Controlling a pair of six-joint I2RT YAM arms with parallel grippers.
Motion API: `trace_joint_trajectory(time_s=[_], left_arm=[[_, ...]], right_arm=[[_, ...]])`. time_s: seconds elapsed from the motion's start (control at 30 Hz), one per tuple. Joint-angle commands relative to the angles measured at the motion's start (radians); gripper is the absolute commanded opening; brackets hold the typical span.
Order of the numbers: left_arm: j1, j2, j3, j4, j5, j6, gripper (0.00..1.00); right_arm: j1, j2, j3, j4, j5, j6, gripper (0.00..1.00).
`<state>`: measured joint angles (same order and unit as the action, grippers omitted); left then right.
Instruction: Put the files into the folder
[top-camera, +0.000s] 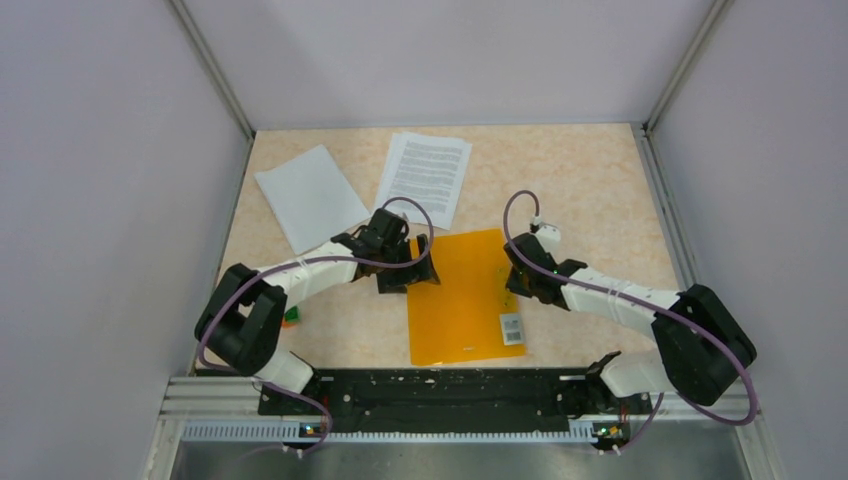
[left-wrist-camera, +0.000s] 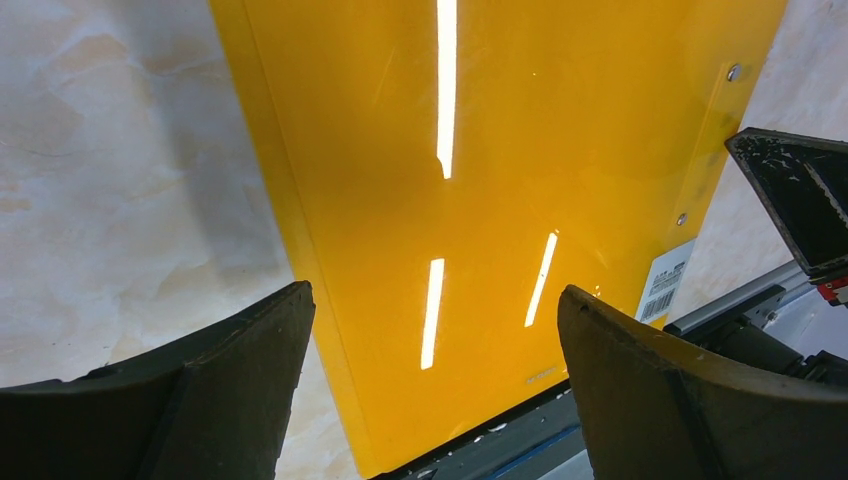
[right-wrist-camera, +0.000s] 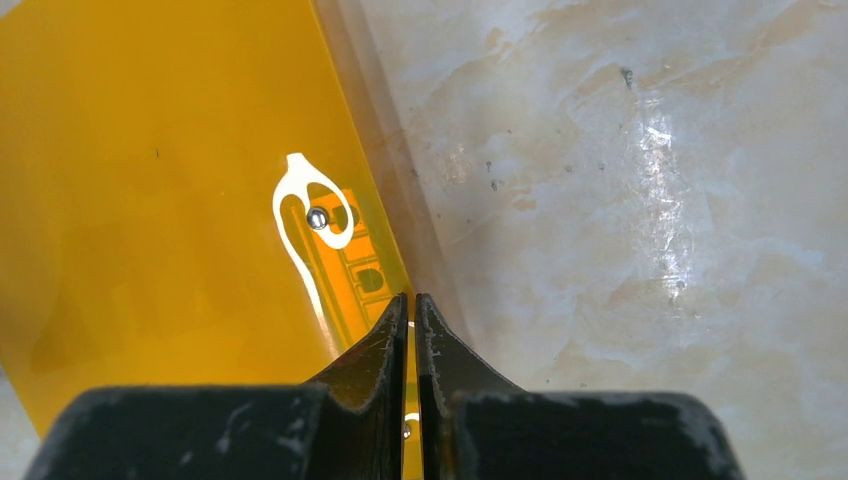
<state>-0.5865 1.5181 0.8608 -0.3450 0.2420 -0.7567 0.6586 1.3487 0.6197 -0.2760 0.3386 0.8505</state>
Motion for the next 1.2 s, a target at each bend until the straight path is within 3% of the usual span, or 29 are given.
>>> trace_joint_trajectory(time_s=[0.0, 1.17], left_arm=[[0.005, 0.017, 0.029, 0.01, -0.007, 0.014, 0.96], [0.004, 0.061, 0.043, 0.078, 0.051, 0.03, 0.97]], right_arm=[[-0.021, 0.064, -0.083, -0.159, -0.016, -0.006, 0.04], [-0.063, 0.094, -0.074, -0.182, -0.019, -0.035, 0.01]])
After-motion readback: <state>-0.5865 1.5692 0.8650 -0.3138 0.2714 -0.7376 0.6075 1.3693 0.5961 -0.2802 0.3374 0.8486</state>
